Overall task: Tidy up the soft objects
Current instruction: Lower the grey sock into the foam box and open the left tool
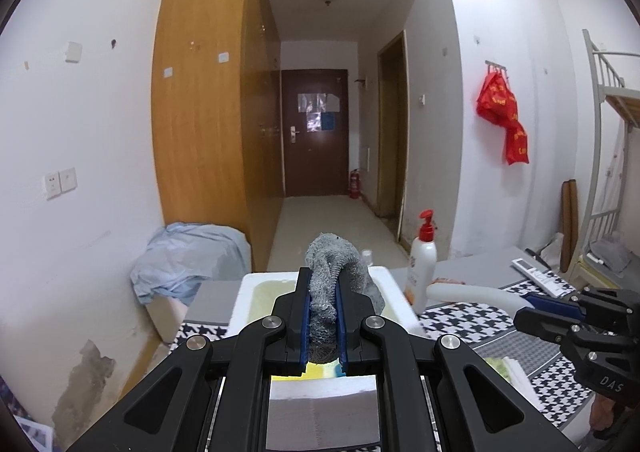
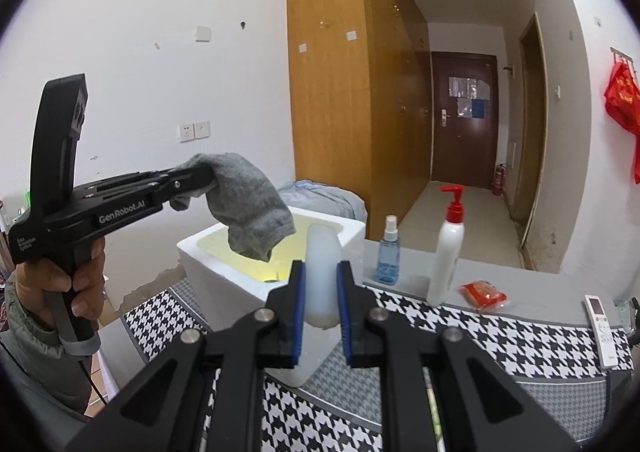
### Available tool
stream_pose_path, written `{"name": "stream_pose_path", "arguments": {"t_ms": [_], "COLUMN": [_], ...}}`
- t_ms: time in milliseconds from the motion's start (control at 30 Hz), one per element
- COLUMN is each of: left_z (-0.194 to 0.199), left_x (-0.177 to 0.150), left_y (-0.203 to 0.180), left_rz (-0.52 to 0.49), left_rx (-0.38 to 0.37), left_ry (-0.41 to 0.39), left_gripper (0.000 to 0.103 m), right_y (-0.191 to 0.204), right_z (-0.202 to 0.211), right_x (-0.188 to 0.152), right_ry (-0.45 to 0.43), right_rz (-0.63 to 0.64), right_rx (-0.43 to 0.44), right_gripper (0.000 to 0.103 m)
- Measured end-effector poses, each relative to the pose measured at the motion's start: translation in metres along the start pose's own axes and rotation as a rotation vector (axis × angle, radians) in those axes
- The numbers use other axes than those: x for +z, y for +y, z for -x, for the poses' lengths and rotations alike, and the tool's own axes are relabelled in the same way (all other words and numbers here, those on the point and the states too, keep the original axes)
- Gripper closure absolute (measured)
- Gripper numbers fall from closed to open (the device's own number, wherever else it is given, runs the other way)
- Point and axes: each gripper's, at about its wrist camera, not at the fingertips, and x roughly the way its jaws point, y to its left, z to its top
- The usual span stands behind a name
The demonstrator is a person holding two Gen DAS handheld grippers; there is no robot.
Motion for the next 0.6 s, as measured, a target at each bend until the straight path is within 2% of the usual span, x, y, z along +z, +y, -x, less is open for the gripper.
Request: {"name": "stream_pose_path", "arguments": {"t_ms": [367,600], "left_z": [-0.021,-0.041], "left_x": [-0.006,-0.009], "left_y": [0.009,0.012], "left_rz": [0.007,0.017], "left_rx": [0.016,0.0], "left_ry": [0.071,0.116], "left_gripper": [0.092,0.092], "right_y": [0.011,0.01], "right_z": [-0.008,-0.01], "right_x": [0.005,0.003], "right_ry": [0.0,0.01], "right_rz": [0.016,0.012], "right_rx": [0.012,0.0], "right_gripper": [0.085,0.085]}}
